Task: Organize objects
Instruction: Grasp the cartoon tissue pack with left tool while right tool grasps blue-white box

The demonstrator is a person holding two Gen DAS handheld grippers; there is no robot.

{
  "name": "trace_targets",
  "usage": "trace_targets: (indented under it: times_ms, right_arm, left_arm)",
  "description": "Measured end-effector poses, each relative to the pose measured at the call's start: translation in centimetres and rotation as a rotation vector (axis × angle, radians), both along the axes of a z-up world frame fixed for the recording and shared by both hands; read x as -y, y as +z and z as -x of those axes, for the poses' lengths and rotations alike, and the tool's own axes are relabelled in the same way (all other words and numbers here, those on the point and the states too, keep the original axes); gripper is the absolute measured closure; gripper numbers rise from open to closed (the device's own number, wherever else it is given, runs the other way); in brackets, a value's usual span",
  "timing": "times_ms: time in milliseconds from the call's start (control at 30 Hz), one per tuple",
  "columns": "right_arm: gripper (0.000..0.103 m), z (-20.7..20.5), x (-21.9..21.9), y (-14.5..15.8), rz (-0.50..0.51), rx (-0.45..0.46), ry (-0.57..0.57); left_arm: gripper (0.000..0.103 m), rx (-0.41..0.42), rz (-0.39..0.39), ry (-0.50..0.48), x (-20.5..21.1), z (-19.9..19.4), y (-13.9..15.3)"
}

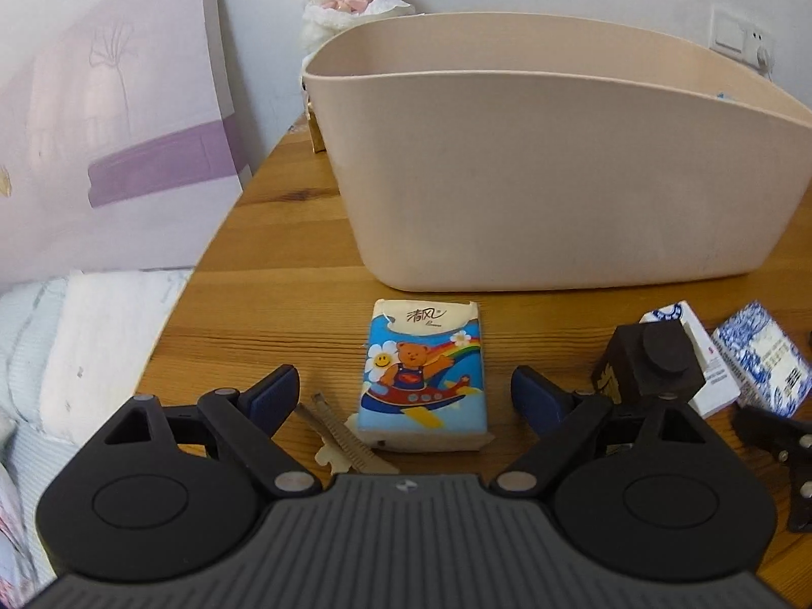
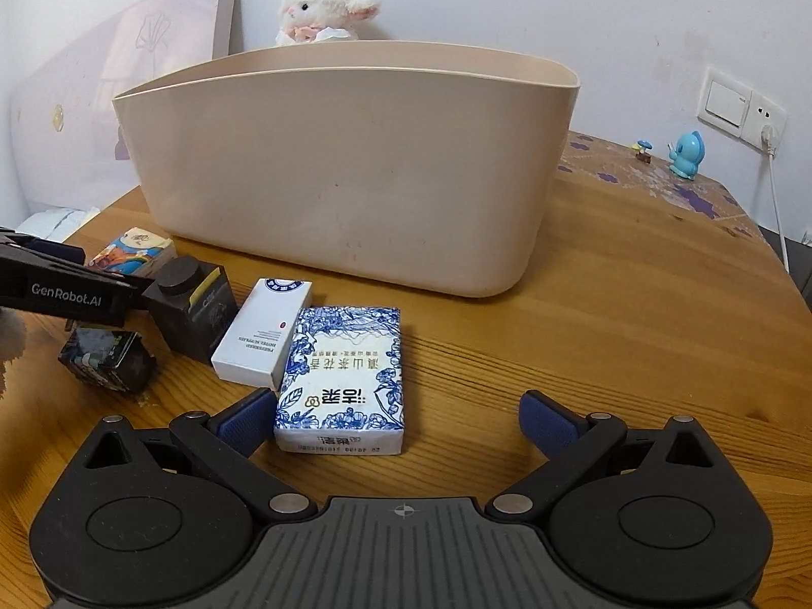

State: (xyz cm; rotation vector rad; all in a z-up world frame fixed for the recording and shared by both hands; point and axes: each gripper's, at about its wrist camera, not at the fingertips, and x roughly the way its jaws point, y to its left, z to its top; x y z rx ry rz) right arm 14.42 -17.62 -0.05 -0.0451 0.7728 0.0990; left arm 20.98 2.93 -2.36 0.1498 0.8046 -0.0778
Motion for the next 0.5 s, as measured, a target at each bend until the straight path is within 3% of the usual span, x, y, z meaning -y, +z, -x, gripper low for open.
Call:
trace_targets:
  times_ms: [133, 167, 233, 267, 333, 400, 500]
  right_arm:
    - [0.013, 0.3, 0.0, 0.3, -0.003, 0.012, 0.017]
    - [0.016, 0.4, -0.1, 0.3, -0.005, 0.015, 0.021]
    - [0.031, 0.5, -0.1, 0.5, -0.011, 0.022, 0.03]
    - [0.035, 0.6, -0.1, 0.6, -0.011, 0.027, 0.035]
    - [0.053, 0.8, -0.2, 0.8, -0.01, 0.034, 0.046]
    - [0.059, 1.0, -0.3, 0.9, -0.008, 0.038, 0.052]
    - [0.06, 1.2, -0.2, 1.1, -0.012, 0.039, 0.05]
  left_arm:
    - [0.031, -0.039, 0.104, -0.001, -1.0, -0.3, 0.3]
    - [0.035, -0.038, 0.099, 0.006, -1.1, -0.3, 0.4]
    - [0.039, -0.033, 0.1, 0.007, -1.2, -0.2, 0.4]
    - [0.044, -0.031, 0.1, 0.007, -1.3, -0.1, 0.4]
    - [0.055, -0.029, 0.108, 0.012, -1.3, 0.0, 0.5]
    - [0.055, -0.033, 0.121, 0.021, -1.5, 0.1, 0.6]
    - [0.055, -0.028, 0.129, 0.025, -1.8, 0.4, 0.8]
